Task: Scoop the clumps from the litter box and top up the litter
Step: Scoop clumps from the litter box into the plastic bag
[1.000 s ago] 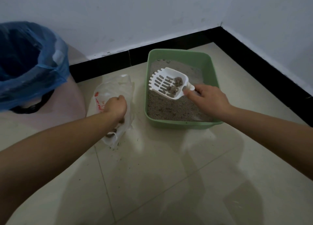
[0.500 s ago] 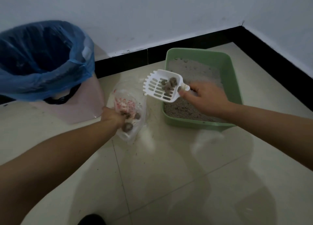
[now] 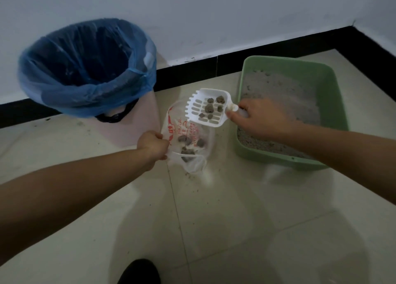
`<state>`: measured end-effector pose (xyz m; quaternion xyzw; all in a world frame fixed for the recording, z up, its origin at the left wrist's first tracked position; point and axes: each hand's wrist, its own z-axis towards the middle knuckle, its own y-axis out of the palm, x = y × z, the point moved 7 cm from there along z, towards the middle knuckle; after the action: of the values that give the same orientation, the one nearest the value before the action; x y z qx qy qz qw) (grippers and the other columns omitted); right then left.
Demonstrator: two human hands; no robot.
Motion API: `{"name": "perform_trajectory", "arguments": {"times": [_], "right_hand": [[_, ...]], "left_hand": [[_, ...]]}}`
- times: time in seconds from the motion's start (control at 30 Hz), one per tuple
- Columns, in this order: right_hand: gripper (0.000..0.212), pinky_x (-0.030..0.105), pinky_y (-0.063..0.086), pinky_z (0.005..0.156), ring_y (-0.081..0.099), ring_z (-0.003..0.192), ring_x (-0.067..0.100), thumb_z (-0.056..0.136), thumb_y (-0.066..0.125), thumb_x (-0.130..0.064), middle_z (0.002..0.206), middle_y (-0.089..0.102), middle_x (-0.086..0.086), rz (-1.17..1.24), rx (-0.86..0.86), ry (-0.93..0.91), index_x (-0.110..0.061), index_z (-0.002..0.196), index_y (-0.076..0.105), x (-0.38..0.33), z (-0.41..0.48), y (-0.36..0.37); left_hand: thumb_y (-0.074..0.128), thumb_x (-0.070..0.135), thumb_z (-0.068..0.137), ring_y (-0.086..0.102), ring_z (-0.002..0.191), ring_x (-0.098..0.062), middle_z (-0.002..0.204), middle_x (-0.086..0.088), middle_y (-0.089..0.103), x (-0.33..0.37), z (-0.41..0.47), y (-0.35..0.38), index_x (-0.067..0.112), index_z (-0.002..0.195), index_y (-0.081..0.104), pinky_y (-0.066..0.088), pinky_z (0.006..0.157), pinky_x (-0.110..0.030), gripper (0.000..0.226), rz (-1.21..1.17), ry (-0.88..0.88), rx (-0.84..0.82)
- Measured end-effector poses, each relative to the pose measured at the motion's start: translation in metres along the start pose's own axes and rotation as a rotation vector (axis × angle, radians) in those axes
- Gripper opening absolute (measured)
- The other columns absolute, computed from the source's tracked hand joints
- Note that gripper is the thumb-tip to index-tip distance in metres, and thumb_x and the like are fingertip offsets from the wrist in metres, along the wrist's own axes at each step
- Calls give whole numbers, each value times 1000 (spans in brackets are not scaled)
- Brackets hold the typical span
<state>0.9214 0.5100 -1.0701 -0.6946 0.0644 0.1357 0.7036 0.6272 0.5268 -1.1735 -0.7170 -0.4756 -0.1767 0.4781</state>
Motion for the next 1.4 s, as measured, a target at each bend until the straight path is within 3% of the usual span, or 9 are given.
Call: {"name": "perform_trajectory", "arguments": {"times": [0.17,0.33,0.47,0.67,0.87,0.97,1.1,1.23,1.4], "right_hand": [[54,31,46,55,53,57,20,95,28,-67,64,52,-2,-215,8,-59,-21,76,49,-20,7,13],[34,26,17,48,48,57,22,98,39,-47,71,58,-2,-640,20,-266,-20,82,52,-60,12,25],[15,29,24,56,54,51,18,82,57,-25,61,60,-1,-934,-128,-420,-23,67,57,-79,12,57],[16,32,27,58,54,55,20,86,48,-15,66,60,1,-983,-22,-545,-16,77,61,-90,6,58],[35,29,33,58,50,57,20,97,42,-47,72,59,-1,-625,-10,-264,-20,89,61,-59,16,17],[48,31,44,60,52,57,20,98,31,-59,66,52,-2,-296,127,-46,-18,90,56,-21,15,-32],[57,24,36,54,44,49,19,97,29,-63,59,46,1,-278,285,169,-13,77,49,53,5,-80],[58,25,29,50,44,50,19,96,29,-61,62,50,4,-332,209,354,-13,73,52,125,-21,-92],[59,27,39,54,52,54,23,94,33,-61,64,55,7,-419,33,476,-14,71,59,179,-49,-82]], "left_hand": [[54,13,93,66,82,-28,110,-11,65,-3,0,0,5,115,62,58,53,-31,25,-26,-4,-1],[48,15,95,66,82,-28,108,-9,65,-5,4,-1,10,103,61,60,58,-35,16,5,27,-2],[46,18,96,65,79,-28,105,-10,64,-5,5,0,8,103,61,60,58,-37,19,38,48,8],[45,22,98,65,81,-27,106,-9,64,-3,6,4,11,105,58,60,59,-37,19,78,61,10],[49,30,96,58,97,-31,116,-11,56,14,-1,5,12,114,49,52,86,-41,25,272,141,100],[51,27,95,53,106,-28,126,-11,47,45,-16,12,10,125,44,45,87,-39,36,339,365,206],[47,27,96,53,106,-21,124,-5,49,87,-37,49,15,124,48,45,92,-37,31,343,645,179],[41,34,99,57,90,-20,114,-7,57,117,-50,106,16,122,50,46,80,-35,30,282,614,43],[36,39,101,54,107,-32,125,-14,52,142,-47,168,6,126,48,45,90,-40,43,289,470,-39]]}}
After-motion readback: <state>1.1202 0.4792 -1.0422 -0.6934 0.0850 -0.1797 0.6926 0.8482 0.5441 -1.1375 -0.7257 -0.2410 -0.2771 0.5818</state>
